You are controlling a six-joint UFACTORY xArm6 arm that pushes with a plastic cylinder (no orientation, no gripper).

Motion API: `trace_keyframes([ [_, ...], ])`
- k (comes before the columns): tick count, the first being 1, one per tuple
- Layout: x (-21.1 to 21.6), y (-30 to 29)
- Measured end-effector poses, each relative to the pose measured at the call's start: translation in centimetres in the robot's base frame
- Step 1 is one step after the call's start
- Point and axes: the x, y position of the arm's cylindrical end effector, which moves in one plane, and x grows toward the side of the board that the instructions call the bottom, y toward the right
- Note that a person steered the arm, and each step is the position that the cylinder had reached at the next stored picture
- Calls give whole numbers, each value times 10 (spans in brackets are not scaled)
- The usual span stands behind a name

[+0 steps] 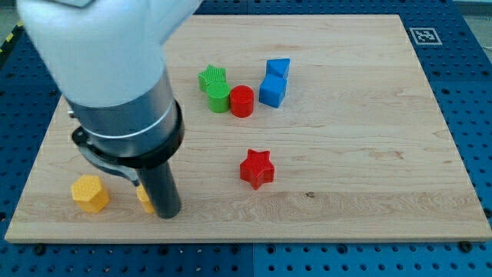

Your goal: Push the yellow heart near to the yellow hexagon

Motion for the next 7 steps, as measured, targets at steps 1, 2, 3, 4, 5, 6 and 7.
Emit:
trace_keyframes([
  [1,0,-15],
  [2,0,-32],
  [3,0,-44],
  [4,-4,-46],
  [5,-4,-45],
  [6,-2,-1],
  [7,1,17],
])
